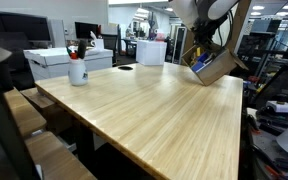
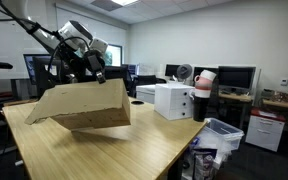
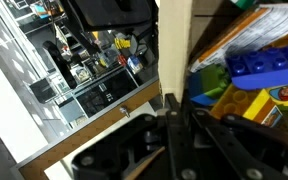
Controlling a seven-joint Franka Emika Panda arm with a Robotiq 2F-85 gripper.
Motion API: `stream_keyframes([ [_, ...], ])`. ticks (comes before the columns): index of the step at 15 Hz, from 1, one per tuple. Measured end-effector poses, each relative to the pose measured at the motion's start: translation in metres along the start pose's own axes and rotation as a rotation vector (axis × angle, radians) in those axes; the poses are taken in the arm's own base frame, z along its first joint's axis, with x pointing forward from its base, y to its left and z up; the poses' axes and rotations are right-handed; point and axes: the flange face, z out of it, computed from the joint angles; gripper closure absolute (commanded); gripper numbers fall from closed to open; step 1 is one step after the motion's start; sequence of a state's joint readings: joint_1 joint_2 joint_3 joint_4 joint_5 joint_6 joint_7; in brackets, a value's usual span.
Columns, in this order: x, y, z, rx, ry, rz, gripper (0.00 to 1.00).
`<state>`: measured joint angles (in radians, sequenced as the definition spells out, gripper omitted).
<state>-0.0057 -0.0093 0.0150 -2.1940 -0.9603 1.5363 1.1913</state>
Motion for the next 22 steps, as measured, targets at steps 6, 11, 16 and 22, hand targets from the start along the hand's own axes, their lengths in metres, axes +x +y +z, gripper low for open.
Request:
stream_keyframes([
  [6,-0.003,-0.004,-0.004,-0.066,0.029,-0.019,0.98],
  [11,-0.005,-0.011,-0.007,-0.090,0.044,-0.032,0.98],
  [16,-0.003,-0.017,-0.010,-0.102,0.059,-0.040,0.98],
  [22,0.000,-0.025,-0.010,-0.117,0.064,-0.047,0.98],
])
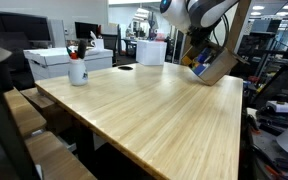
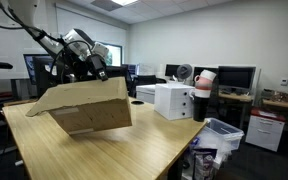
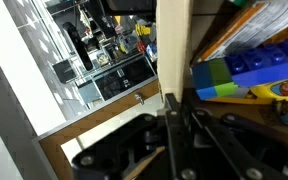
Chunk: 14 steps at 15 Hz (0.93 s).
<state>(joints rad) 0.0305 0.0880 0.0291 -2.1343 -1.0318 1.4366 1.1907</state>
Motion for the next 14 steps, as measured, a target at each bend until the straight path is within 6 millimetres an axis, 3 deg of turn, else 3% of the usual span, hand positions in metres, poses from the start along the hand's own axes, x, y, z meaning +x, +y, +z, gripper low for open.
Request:
stream_keyframes([
  [14,0.004,-0.012,-0.002,-0.076,0.010,-0.019,0.98],
])
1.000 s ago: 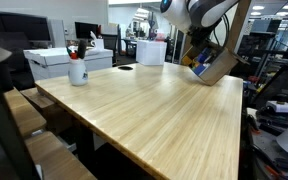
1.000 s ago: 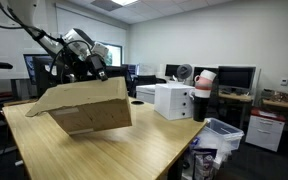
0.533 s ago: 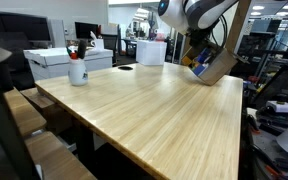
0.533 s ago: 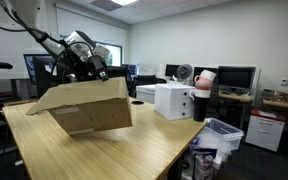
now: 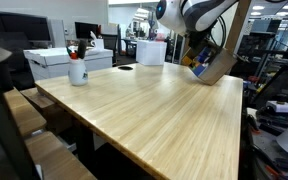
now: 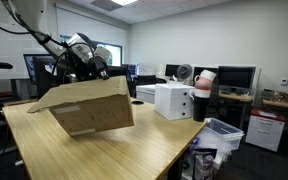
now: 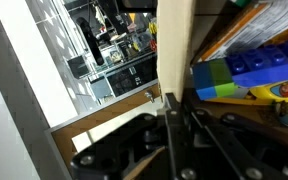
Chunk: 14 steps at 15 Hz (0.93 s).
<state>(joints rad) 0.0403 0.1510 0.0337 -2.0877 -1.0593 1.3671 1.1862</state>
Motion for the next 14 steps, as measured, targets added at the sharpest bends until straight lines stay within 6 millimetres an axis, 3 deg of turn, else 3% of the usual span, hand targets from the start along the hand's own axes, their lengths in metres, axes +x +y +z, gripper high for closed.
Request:
stream_keyframes([
  [14,0.0024,-0.0082,0.0004,-0.031,0.046,-0.057,0.98],
])
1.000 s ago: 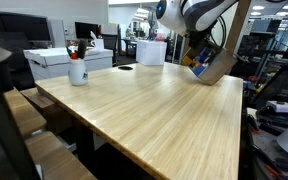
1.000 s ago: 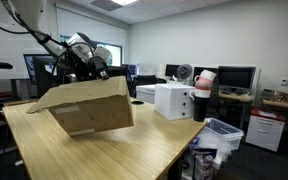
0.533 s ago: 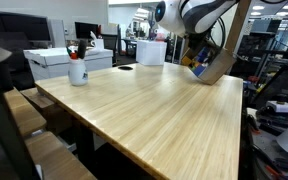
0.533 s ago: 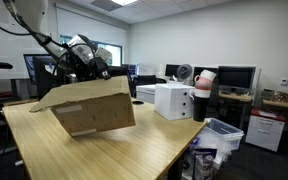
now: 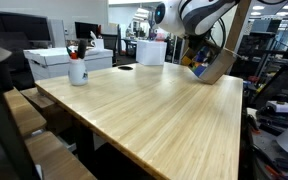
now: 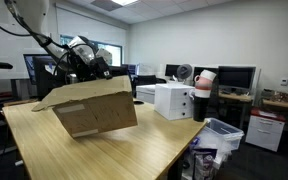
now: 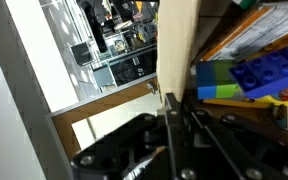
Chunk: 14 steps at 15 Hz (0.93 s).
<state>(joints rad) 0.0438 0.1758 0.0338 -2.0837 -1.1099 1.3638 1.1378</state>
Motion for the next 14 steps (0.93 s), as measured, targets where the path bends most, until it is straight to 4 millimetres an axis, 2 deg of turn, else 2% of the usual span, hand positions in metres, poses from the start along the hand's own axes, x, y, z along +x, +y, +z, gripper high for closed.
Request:
stream_keyframes([
  [14,0.0017,-0.0031,0.0020,-0.045,0.027,-0.082,0.98],
])
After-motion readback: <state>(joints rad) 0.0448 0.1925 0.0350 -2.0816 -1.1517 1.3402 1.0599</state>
